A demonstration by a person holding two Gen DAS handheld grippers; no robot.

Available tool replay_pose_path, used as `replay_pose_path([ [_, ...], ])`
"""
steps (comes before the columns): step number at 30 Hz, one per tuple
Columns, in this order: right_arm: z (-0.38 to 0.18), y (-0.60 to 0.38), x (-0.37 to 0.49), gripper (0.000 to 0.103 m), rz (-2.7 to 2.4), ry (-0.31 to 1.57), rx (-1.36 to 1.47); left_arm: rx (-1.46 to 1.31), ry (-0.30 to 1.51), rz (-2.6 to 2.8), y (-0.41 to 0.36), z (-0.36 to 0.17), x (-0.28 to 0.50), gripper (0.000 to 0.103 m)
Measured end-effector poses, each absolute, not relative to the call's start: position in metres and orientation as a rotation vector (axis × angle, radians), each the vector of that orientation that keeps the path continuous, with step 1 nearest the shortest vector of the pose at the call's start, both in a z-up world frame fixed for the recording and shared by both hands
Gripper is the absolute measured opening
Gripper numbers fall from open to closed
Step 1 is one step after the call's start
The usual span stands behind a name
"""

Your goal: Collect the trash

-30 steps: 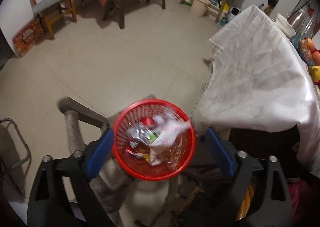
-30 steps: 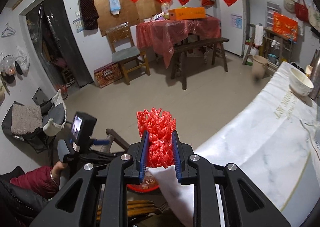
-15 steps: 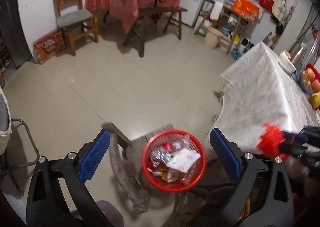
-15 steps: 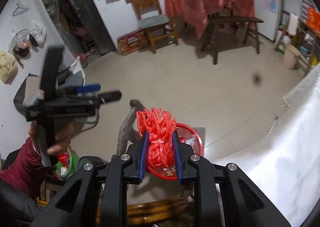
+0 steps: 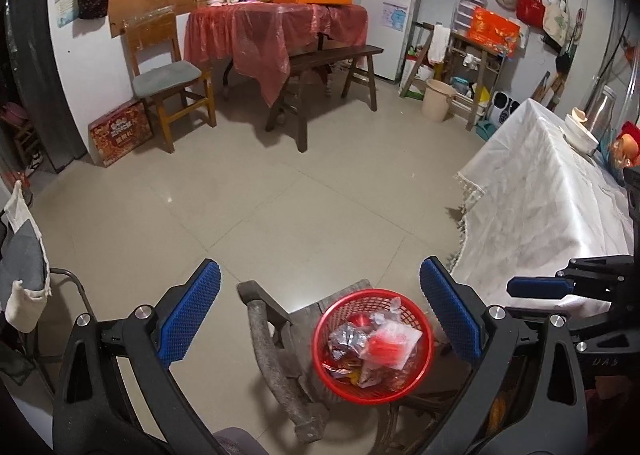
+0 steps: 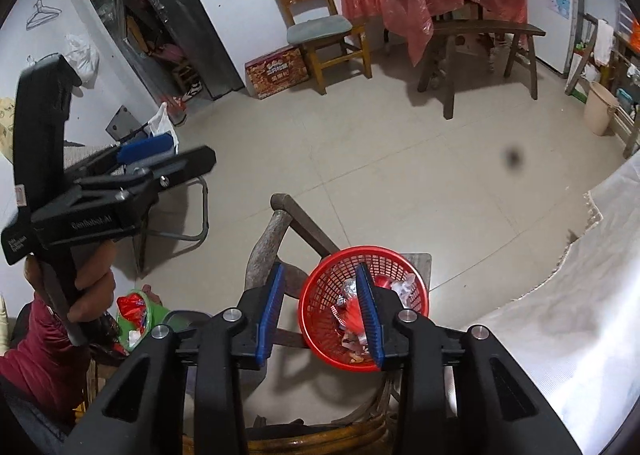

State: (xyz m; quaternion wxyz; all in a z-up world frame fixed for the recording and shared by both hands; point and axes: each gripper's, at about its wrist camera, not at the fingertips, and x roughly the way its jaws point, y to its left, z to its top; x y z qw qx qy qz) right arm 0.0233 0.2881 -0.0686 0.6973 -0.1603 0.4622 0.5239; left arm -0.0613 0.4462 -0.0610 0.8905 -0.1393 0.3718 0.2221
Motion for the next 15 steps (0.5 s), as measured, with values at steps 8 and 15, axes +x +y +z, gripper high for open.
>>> replay_pose_path([
  [8, -0.052, 0.257, 0.017, 0.049, 1.101, 0.988, -0.372, -0.28, 0.811, 0.449, 0.43, -0.054, -0.06, 0.096],
  [15, -0.015, 0.246, 0.001, 0.084, 1.121, 0.93, -0.34, -0.145, 0.933, 0.559, 0.406, -0.053, -0.105, 0.096],
])
